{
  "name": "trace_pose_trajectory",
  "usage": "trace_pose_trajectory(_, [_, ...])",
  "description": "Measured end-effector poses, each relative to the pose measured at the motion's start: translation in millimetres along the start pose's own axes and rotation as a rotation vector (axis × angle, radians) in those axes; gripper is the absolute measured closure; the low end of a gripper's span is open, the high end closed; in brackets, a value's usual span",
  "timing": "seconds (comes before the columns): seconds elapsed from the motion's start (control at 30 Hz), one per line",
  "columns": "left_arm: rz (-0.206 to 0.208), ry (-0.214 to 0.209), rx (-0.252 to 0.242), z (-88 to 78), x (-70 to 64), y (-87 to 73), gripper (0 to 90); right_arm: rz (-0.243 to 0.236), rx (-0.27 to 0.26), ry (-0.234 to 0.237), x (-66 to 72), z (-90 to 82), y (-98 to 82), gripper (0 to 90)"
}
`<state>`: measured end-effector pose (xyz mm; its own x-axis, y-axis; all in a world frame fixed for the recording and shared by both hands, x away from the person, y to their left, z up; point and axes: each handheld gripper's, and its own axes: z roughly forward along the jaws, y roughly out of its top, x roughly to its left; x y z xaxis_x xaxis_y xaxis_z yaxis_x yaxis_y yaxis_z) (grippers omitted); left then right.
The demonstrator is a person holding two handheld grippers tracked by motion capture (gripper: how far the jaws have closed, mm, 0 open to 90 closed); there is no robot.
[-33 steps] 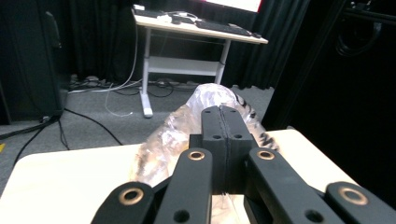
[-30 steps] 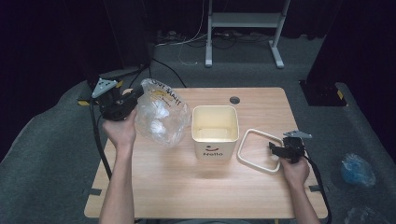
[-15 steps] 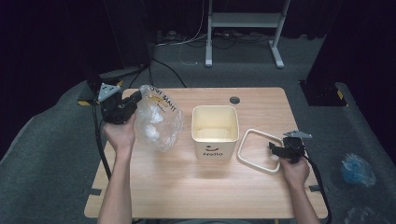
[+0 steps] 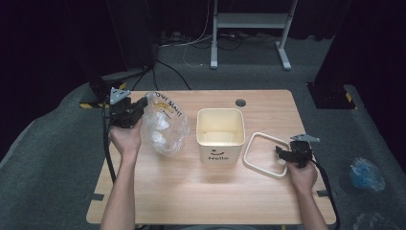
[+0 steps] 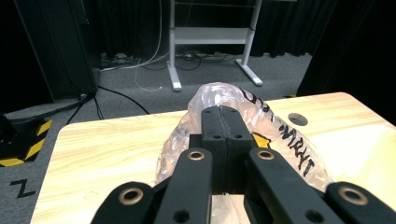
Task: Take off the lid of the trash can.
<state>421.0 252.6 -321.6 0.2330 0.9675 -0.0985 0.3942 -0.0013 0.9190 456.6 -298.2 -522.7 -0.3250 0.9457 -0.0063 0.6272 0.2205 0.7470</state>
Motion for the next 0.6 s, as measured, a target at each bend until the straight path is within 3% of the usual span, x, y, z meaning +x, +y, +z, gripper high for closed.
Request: trace_pose_trajectory(0.6, [-0.001,0.008,0.033,31.9,-2.5,-11.7,89.5,0.000,0.000,0.000,0.0,0.0,0.0,31.4])
